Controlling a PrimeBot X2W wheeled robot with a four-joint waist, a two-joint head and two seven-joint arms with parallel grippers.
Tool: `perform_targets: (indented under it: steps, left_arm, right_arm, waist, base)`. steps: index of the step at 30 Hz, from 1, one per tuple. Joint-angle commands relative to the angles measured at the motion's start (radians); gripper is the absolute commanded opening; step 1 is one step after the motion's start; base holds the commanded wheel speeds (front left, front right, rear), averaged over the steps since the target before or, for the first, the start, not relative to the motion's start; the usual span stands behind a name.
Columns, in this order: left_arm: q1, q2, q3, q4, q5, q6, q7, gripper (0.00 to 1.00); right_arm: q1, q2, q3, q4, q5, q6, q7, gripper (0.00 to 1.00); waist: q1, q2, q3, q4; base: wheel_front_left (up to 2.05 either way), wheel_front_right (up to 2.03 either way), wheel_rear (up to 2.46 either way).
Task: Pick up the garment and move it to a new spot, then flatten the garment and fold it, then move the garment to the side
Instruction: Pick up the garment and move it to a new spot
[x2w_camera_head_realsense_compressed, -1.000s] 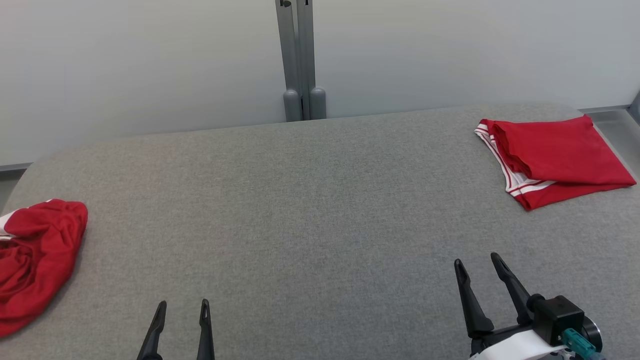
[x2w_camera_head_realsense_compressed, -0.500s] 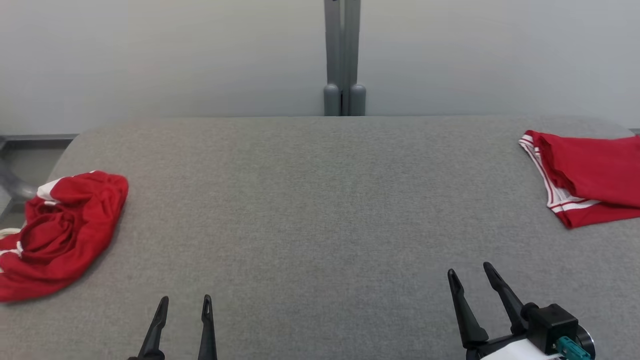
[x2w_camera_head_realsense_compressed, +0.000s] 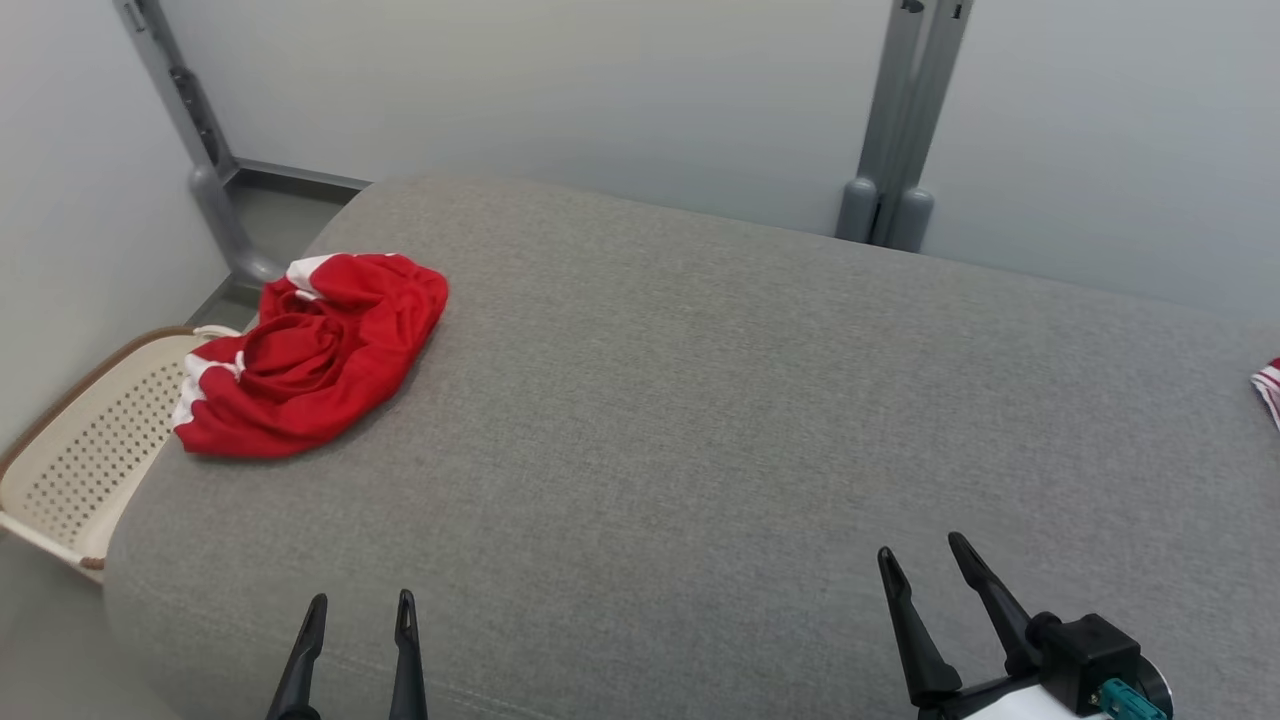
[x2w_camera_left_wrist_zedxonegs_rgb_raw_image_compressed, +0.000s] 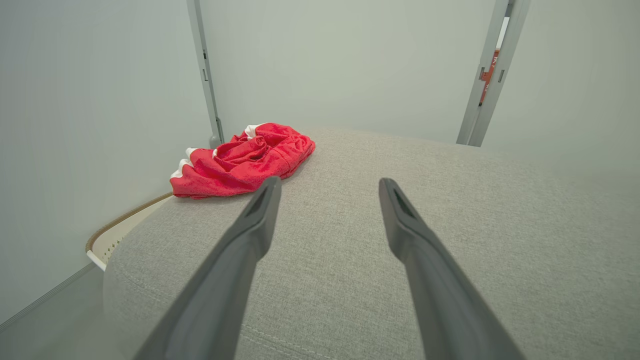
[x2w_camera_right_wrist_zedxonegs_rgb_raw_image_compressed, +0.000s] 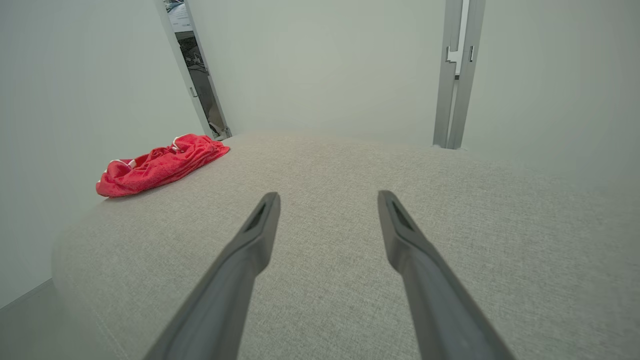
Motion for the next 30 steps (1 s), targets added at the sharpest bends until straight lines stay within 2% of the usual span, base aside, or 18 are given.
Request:
perform_targets:
  steps: [1,5,17,25,30]
  left_arm:
    - [0.012,0.001,0.003,-0.007,0.006,0.003,0.000,1.00]
    - [0.012,0.001,0.019,-0.024,0.001,0.013,0.000,1.00]
    - [0.012,0.001,0.020,-0.052,-0.020,0.045,0.000,1.00]
    - [-0.049,0.001,0.051,-0.051,-0.005,0.024,0.000,1.00]
    - [-0.172,0.001,0.092,-0.050,0.005,0.010,0.000,1.00]
  right_arm:
    - [-0.001,0.001,0.001,-0.001,0.001,-0.002,-0.003,1.00]
    - [-0.008,0.004,0.017,0.004,0.002,-0.002,-0.003,1.00]
    - [-0.027,-0.007,0.028,0.010,0.008,-0.002,-0.003,1.00]
    - [-0.028,-0.022,0.016,-0.005,0.002,-0.002,-0.003,1.00]
    - [-0.077,-0.084,0.019,-0.027,-0.013,-0.002,-0.003,1.00]
  waist:
    - [0.0000,0.0000,0.003,0.095]
    - [0.0000,0.0000,0.011,0.121]
    - [0.0000,0.0000,0.033,0.139]
    - [0.0000,0.0000,0.070,0.141]
    - [0.0000,0.0000,0.184,0.108]
  base:
    - [0.00,0.00,0.00]
    - [0.00,0.00,0.00]
    - [0.00,0.00,0.00]
    - [0.00,0.00,0.00]
    - [0.00,0.00,0.00]
